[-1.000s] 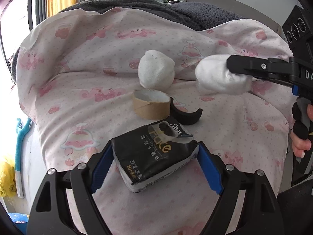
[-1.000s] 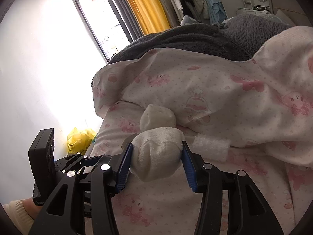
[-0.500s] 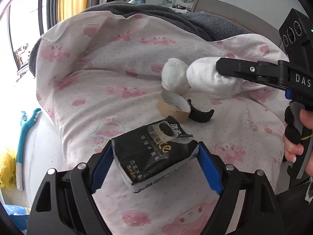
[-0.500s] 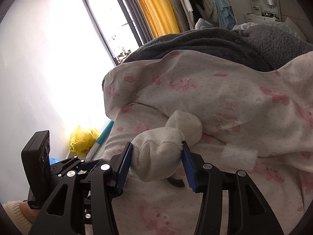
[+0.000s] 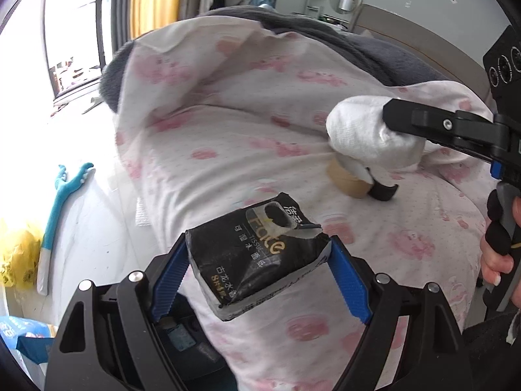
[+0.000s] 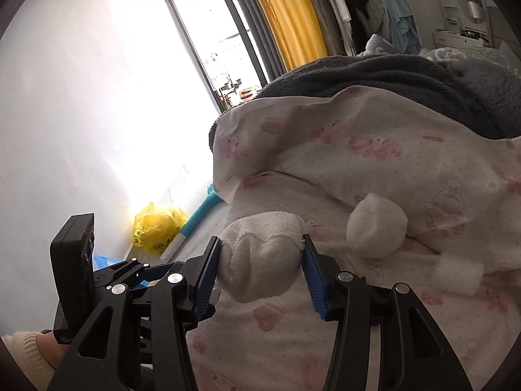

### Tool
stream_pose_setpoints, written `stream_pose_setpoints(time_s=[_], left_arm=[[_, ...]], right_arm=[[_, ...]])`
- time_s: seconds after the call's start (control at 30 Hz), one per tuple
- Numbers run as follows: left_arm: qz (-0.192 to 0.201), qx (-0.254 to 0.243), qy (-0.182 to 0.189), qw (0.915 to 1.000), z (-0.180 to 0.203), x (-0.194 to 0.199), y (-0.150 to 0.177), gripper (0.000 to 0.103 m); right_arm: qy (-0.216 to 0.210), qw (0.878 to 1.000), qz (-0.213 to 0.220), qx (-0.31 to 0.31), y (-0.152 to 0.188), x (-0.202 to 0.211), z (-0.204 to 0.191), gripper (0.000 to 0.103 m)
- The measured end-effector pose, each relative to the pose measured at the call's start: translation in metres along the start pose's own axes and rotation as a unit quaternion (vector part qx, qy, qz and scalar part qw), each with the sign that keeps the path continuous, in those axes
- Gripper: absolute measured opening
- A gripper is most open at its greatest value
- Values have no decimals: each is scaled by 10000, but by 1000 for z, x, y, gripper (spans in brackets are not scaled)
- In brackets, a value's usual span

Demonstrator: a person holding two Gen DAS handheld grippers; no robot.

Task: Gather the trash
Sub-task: 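Carry the black pack and white cloth ball over the black bin with both tools, then open the left tool over the bin while the right tool releases the cloth ball into it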

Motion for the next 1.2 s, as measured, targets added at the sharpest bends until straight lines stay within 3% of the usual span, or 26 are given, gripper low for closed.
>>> stream_pose_setpoints(time_s=[0.47, 0.93, 1.2], left_arm=[[-39, 480, -480, 9977, -58, 23, 22, 85], [-578, 1018, -758, 9902, -117, 28, 65, 85], [-1139, 1171, -799, 9833, -140, 20, 105, 85]], right_arm=[[-259, 9990, -84, 367, 3, -21, -66, 50], [-439, 9961, -218, 729, 13, -41, -123, 50], [-545, 9932, -399, 950, 23, -61, -155, 50]])
Point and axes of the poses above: each gripper's, at about its wrist camera, not at the fingertips, and x roughly against the way its jaws point, z to its right, y to its underside, the point moved 10 cm from there along -x, roughly the way its jaws point, and after that the axes turned 9 degrees about y, right-handed, at the moved point
